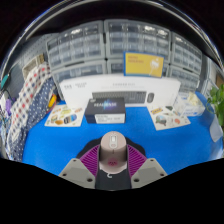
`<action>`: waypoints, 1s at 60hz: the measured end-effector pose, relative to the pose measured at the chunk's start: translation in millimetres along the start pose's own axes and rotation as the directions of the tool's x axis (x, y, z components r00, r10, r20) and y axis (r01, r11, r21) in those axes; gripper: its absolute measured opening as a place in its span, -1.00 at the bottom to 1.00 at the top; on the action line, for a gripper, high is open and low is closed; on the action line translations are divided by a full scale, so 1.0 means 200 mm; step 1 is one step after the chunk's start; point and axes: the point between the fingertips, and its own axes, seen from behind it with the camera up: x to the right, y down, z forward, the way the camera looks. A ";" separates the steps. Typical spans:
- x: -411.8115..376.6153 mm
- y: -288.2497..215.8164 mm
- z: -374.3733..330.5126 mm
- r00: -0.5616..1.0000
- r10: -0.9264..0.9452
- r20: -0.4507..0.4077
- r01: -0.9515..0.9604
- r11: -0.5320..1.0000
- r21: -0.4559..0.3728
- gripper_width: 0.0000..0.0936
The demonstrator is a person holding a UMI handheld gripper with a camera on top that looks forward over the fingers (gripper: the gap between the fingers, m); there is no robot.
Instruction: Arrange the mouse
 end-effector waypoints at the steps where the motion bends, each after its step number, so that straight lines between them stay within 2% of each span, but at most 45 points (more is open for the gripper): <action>1: 0.00 0.03 0.02 1.000 -0.001 -0.001 0.001 1.000 -0.011 -0.24; 10: 0.01 0.26 0.14 1.000 -0.019 -0.016 0.017 0.996 -0.091 -0.22; 11: 0.01 0.23 0.14 1.000 -0.023 -0.020 0.021 0.998 -0.058 -0.22; 14: 0.02 0.23 0.14 0.999 -0.019 -0.027 0.017 0.999 -0.046 -0.23; 32: 0.01 0.24 0.14 0.999 -0.023 -0.034 0.022 0.999 -0.033 0.00; 35: 0.02 0.25 0.13 0.998 -0.036 -0.053 0.033 0.998 -0.054 0.17; 37: 0.04 0.25 0.11 0.995 -0.053 -0.079 0.048 0.996 -0.071 0.44; 38: 0.06 0.25 0.10 0.994 -0.065 -0.090 0.058 0.995 -0.077 0.48; 40: 0.07 0.24 0.07 0.990 -0.089 -0.106 0.081 0.993 -0.082 0.74; 41: 0.07 0.23 0.05 0.989 -0.098 -0.110 0.089 0.993 -0.078 0.81; 52: -0.01 0.09 -0.32 0.989 -0.091 -0.119 0.093 0.995 0.016 0.85; 60: -0.12 0.05 -0.67 0.993 -0.075 -0.088 0.081 0.994 0.074 0.85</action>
